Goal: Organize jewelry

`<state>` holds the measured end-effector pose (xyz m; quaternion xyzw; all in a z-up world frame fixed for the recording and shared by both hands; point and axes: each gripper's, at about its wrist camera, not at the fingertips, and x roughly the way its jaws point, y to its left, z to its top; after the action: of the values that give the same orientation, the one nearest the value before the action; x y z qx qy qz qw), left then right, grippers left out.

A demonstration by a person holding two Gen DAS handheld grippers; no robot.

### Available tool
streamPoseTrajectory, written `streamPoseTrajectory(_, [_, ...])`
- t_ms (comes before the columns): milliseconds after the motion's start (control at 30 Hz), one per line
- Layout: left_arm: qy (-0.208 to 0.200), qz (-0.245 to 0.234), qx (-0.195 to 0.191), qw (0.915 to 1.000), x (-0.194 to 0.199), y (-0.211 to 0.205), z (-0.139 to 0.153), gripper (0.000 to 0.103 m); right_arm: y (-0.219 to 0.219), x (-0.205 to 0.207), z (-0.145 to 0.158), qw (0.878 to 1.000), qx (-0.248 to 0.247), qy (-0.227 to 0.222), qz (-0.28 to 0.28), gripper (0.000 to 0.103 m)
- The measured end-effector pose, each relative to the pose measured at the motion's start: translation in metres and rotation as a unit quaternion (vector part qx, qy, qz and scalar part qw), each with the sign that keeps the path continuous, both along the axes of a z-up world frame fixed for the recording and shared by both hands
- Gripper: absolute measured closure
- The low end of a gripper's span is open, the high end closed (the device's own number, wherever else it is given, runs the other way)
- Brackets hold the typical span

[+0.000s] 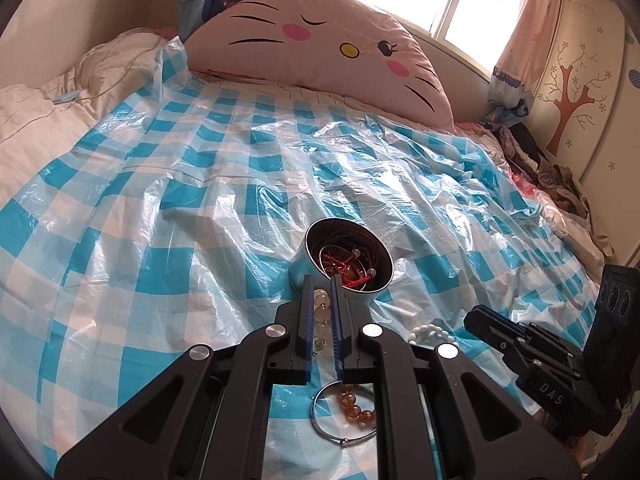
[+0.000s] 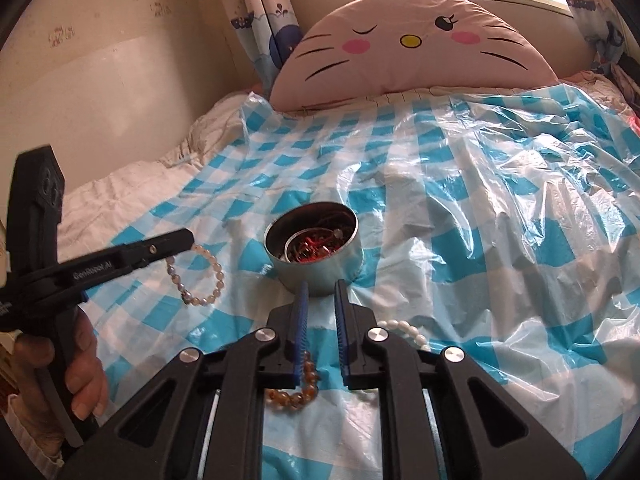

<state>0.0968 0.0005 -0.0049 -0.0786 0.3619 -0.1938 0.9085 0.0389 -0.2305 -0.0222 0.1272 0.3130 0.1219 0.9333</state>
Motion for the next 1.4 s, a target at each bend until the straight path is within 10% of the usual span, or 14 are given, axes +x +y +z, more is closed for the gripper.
streamPoseTrajectory(533, [0.013, -0.014, -0.103, 0.9945, 0.011, 0.013, 0.009, 0.096, -0.004, 0.052, 0.031, 0.986, 0.160, -0.046, 0.018, 0.089])
streamPoseTrajectory(633, [0.009, -0.016, -0.089, 0.9958, 0.011, 0.009, 0.009, 0.096, -0.011, 0.049, 0.024, 0.991, 0.134, -0.020, 0.008, 0.088])
streamPoseTrajectory(767, [0.006, -0.025, -0.073, 0.9970, 0.010, -0.001, 0.009, 0.096, -0.019, 0.036, 0.006, 0.999, 0.029, 0.045, -0.011, 0.047])
streamPoseTrajectory(967, [0.003, -0.032, -0.067, 0.9973, 0.008, -0.008, 0.010, 0.096, -0.024, 0.041, -0.062, 0.982, -0.080, 0.169, -0.032, 0.049])
streamPoseTrajectory(1033, [0.002, -0.032, -0.067, 0.9973, 0.008, -0.008, 0.010, 0.096, -0.024, 0.040, -0.066, 0.982, -0.080, 0.167, -0.032, 0.070])
streamPoseTrajectory(1067, [0.002, -0.032, -0.067, 0.9973, 0.008, -0.008, 0.010, 0.096, -0.026, 0.039, -0.062, 0.984, -0.068, 0.162, -0.029, 0.095])
streamPoseTrajectory(1400, [0.013, -0.032, -0.105, 0.9939, 0.016, -0.012, 0.010, 0.096, -0.053, 0.028, -0.015, 0.975, 0.219, 0.043, 0.019, 0.095])
